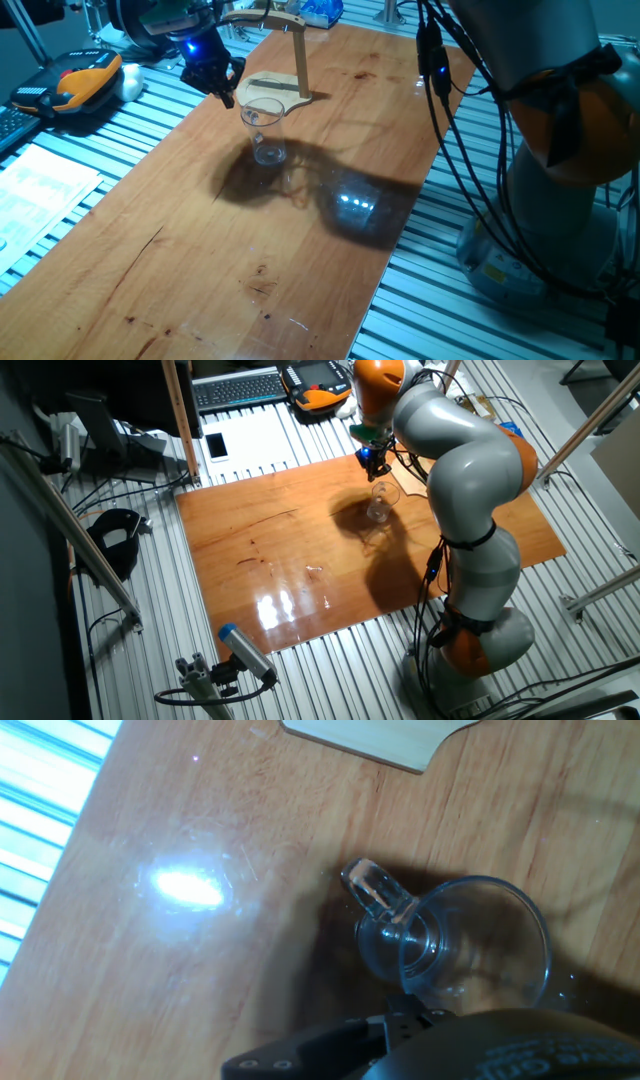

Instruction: Put the cup on the cup rack

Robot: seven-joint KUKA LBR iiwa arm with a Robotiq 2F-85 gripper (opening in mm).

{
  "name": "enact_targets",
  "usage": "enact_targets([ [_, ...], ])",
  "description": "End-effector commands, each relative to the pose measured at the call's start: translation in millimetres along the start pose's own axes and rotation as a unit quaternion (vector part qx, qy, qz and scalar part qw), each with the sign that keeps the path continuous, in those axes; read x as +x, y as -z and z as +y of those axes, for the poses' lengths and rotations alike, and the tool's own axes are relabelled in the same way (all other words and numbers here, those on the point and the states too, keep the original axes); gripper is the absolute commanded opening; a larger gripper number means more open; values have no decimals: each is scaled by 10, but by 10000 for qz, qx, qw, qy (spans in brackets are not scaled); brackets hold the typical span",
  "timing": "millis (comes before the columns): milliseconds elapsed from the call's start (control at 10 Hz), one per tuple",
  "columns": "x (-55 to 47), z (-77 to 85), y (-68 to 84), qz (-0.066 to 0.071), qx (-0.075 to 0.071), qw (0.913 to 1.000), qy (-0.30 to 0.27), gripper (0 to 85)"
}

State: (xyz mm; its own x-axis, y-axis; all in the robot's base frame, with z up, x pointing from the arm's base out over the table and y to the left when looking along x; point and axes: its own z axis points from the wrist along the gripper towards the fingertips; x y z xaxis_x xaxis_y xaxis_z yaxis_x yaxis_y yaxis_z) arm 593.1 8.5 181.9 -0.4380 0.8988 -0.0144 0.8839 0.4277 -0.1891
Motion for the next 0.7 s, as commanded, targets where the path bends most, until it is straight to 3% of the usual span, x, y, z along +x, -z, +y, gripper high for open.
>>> enact_targets([
  [0,-22,10,1,15,30,10000,41,0],
  [200,-114,17,-18,103,36,9998,146,0],
  [400,-118,18,-48,26,50,9998,202,0],
  [600,-137,5,-88,53,36,9996,261,0],
])
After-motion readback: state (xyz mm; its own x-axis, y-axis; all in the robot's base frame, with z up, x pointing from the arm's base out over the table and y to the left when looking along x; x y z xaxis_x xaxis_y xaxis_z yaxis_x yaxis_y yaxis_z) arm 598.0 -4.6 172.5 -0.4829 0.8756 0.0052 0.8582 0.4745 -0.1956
